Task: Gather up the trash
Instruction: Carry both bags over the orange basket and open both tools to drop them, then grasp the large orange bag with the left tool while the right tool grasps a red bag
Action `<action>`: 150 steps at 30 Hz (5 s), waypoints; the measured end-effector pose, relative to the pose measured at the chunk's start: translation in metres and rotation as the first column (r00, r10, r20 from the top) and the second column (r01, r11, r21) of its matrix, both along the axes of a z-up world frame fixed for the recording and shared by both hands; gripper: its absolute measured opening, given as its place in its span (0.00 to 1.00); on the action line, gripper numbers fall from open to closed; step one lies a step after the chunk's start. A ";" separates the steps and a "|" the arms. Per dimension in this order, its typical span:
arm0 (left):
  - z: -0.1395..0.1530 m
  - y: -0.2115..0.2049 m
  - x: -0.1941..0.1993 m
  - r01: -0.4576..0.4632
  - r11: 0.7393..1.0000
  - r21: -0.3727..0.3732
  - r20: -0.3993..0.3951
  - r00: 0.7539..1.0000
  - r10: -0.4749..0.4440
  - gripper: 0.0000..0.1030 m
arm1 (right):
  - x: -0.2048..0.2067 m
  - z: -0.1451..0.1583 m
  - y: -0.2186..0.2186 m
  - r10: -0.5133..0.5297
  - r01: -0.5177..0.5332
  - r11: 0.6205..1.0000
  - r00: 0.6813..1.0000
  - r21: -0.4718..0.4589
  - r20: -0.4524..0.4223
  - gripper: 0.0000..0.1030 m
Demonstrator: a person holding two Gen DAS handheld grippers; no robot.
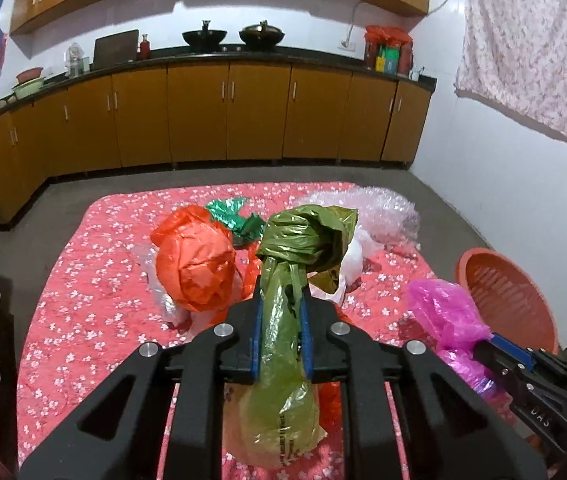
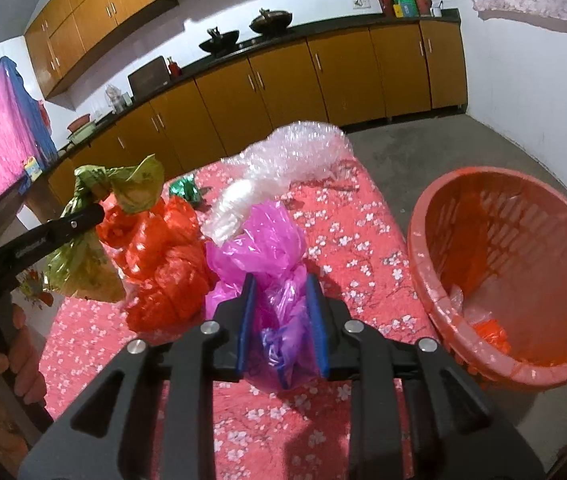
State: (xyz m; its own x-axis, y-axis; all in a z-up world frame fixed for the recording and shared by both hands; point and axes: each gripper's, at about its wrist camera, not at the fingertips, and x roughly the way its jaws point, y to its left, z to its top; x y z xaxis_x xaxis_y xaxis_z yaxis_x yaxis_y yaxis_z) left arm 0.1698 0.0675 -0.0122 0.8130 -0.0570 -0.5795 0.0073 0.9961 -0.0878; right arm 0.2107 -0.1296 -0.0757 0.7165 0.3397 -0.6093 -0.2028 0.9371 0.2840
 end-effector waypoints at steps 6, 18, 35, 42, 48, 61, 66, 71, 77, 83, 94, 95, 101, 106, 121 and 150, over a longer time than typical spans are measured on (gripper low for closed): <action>0.014 -0.012 -0.010 0.028 0.999 -0.020 0.030 0.999 -0.028 0.14 | -0.013 0.015 -0.010 -0.024 0.024 1.000 0.999 0.007 0.038 0.25; 0.018 -0.077 -0.005 0.168 0.982 -0.088 0.036 0.986 -0.166 0.14 | -0.038 0.036 -0.088 -0.217 0.219 0.976 0.971 -0.006 0.103 0.24; 0.004 -0.195 0.022 0.369 0.923 -0.108 0.006 0.929 -0.371 0.14 | -0.030 0.039 -0.187 -0.429 0.436 0.899 0.895 -0.031 0.124 0.24; -0.007 -0.221 0.031 0.402 0.910 -0.103 -0.022 0.913 -0.406 0.14 | -0.025 0.037 -0.208 -0.464 0.469 0.883 0.878 -0.021 0.118 0.24; -0.013 -0.235 0.037 0.420 0.903 -0.095 -0.037 0.905 -0.425 0.14 | -0.019 0.030 -0.223 -0.487 0.490 0.872 0.868 -0.004 0.096 0.24; -0.025 -0.243 0.048 0.434 0.895 -0.103 -0.065 0.895 -0.441 0.14 | -0.007 0.017 -0.221 -0.500 0.500 0.866 0.863 0.025 0.068 0.24; -0.029 -0.246 0.054 0.443 0.890 -0.105 -0.077 0.889 -0.452 0.14 | -0.002 0.010 -0.223 -0.504 0.502 0.864 0.862 0.037 0.052 0.24; -0.032 -0.252 0.059 0.456 0.883 -0.112 -0.085 0.881 -0.465 0.14 | 0.006 0.006 -0.225 -0.501 0.500 0.865 0.864 0.037 0.041 0.24; -0.034 -0.259 0.063 0.479 0.871 -0.111 -0.098 0.867 -0.489 0.15 | 0.011 0.003 -0.224 -0.494 0.492 0.869 0.869 0.044 0.039 0.29; -0.037 -0.254 0.066 0.469 0.873 -0.132 -0.107 0.869 -0.483 0.49 | 0.007 0.001 -0.226 -0.494 0.493 0.869 0.868 0.050 0.037 0.39; -0.030 -0.217 0.062 0.398 0.908 -0.132 -0.089 0.907 -0.411 0.67 | -0.006 0.011 -0.225 -0.521 0.520 0.854 0.851 0.032 0.073 0.63; -0.028 -0.212 0.061 0.391 0.912 -0.126 -0.079 0.912 -0.402 0.69 | -0.007 0.015 -0.221 -0.519 0.519 0.855 0.850 0.023 0.091 0.68; -0.013 -0.164 0.043 0.323 0.943 -0.086 -0.027 0.945 -0.326 0.83 | -0.010 0.032 -0.184 -0.476 0.489 0.872 0.857 -0.021 0.199 0.95; -0.005 -0.110 0.023 0.218 0.975 -0.045 0.015 0.976 -0.218 0.90 | -0.004 0.041 -0.135 -0.379 0.397 0.917 0.898 -0.040 0.223 0.96; -0.028 0.072 -0.025 -0.186 0.982 0.011 -0.002 0.982 0.186 0.92 | 0.018 0.021 0.055 -0.009 0.020 0.995 0.993 -0.095 0.117 0.96; -0.029 0.096 0.014 -0.181 0.980 -0.084 0.013 0.983 0.183 0.98 | 0.053 -0.044 0.135 0.134 -0.152 0.973 0.985 -0.174 -0.109 0.48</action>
State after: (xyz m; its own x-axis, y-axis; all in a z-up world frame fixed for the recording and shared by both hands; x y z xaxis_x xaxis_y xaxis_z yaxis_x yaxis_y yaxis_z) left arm 0.1839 0.1631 -0.0414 0.8256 0.0464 -0.5623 -0.1710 0.9703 -0.1711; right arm 0.2639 0.0058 -0.1193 0.6034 0.3123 -0.7338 -0.3188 0.9379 0.1370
